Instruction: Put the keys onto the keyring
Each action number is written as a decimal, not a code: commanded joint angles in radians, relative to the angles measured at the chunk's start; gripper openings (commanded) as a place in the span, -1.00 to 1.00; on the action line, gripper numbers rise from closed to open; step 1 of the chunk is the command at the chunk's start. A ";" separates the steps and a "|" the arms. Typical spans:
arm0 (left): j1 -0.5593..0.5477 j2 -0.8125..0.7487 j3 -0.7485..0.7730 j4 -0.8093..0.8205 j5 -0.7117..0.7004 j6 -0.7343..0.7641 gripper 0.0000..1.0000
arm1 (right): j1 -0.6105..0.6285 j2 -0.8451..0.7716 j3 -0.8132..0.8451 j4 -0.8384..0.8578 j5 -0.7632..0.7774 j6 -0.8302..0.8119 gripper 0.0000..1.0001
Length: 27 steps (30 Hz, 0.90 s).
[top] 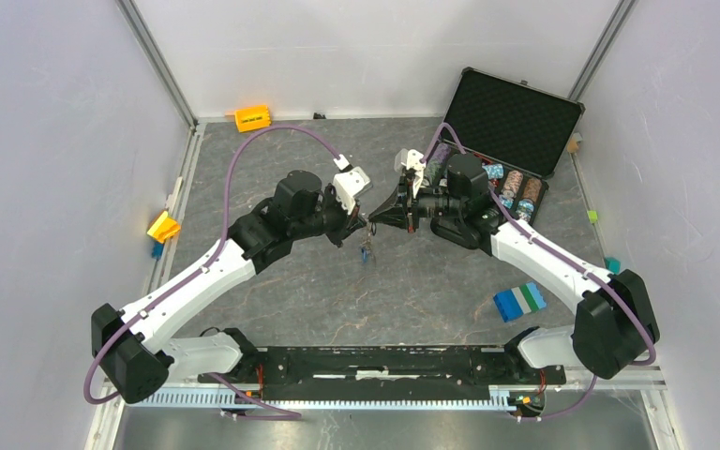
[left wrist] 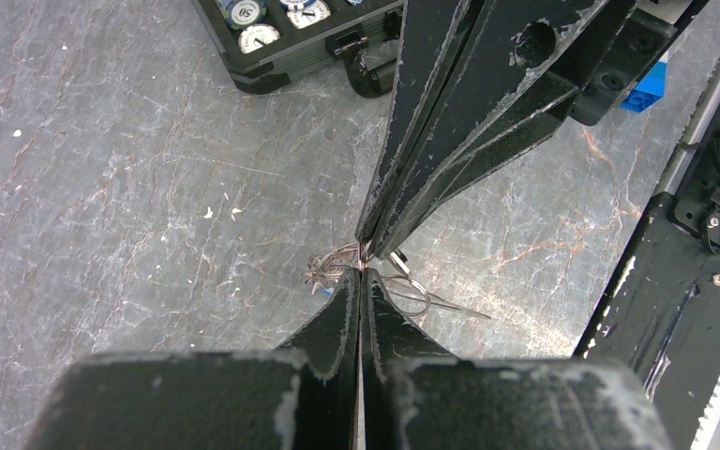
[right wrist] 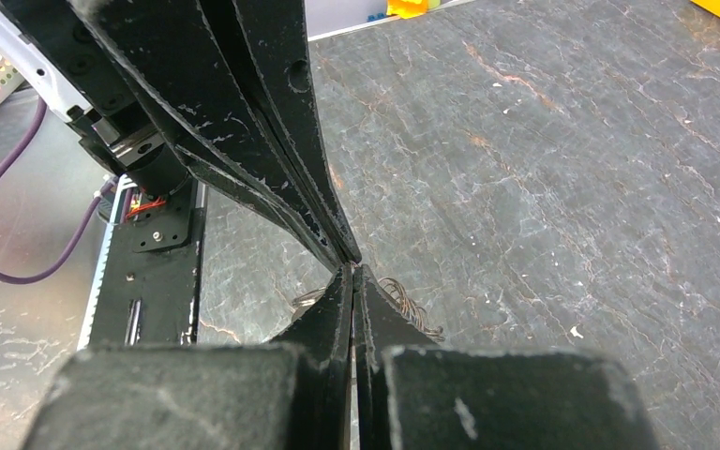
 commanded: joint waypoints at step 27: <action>-0.006 -0.091 -0.080 0.153 0.057 0.058 -0.96 | -0.011 0.004 0.029 0.031 0.016 0.007 -1.00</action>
